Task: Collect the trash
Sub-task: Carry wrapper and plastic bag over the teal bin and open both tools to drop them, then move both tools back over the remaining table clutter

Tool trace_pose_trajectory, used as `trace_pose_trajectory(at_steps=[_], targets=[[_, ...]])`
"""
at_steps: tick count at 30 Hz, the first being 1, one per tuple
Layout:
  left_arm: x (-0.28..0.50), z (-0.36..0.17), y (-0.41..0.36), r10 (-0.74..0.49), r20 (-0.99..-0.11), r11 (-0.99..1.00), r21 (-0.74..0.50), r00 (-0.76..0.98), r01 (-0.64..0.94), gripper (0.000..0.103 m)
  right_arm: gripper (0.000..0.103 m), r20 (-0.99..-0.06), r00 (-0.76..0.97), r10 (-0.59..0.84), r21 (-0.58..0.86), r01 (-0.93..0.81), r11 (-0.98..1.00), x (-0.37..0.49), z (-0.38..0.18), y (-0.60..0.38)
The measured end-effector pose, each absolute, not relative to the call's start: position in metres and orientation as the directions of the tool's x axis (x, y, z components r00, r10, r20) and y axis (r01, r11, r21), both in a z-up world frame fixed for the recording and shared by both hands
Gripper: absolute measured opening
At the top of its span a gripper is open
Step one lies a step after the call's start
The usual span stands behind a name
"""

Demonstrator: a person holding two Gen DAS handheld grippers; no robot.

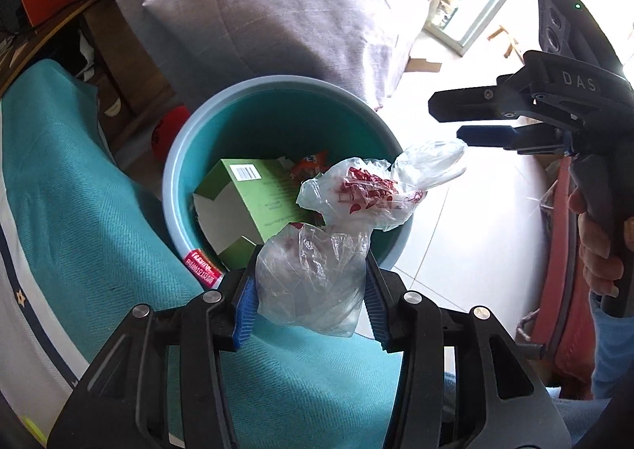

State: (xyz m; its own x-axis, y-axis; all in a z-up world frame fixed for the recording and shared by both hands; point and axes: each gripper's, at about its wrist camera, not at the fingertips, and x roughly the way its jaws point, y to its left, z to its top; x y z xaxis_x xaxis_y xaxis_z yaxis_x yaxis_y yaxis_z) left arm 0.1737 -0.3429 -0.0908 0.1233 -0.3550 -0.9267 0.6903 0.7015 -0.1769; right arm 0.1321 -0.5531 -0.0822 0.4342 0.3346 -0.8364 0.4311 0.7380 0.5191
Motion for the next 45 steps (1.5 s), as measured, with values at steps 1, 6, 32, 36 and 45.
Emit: trace_pose_trajectory(at_steps=[1, 6, 32, 36, 45], targets=[[0.174, -0.092, -0.345, -0.353, -0.927, 0.702, -0.177, 0.122, 0.69, 0.051, 0.077, -0.837, 0.435, 0.332, 0.517, 0.434, 0.738, 0.131, -0.082, -0.554], [0.179, -0.09, -0.344, -0.349, -0.926, 0.72, -0.166, 0.145, 0.674, 0.076, 0.077, -0.841, 0.429, 0.33, 0.513, 0.437, 0.739, 0.134, -0.083, -0.555], [0.178, -0.069, -0.248, -0.339, -0.916, 0.829, -0.185, 0.212, 0.528, 0.096, 0.086, -0.876, 0.33, 0.352, 0.462, 0.363, 0.809, 0.16, -0.075, -0.47], [0.178, -0.063, -0.216, -0.34, -0.91, 0.855, -0.194, 0.238, 0.481, 0.096, 0.086, -0.879, 0.31, 0.362, 0.454, 0.315, 0.834, 0.167, -0.07, -0.437], [0.17, -0.044, -0.121, -0.323, -0.889, 0.91, -0.196, 0.326, 0.365, 0.096, 0.086, -0.891, 0.255, 0.375, 0.425, 0.18, 0.887, 0.186, -0.055, -0.348]])
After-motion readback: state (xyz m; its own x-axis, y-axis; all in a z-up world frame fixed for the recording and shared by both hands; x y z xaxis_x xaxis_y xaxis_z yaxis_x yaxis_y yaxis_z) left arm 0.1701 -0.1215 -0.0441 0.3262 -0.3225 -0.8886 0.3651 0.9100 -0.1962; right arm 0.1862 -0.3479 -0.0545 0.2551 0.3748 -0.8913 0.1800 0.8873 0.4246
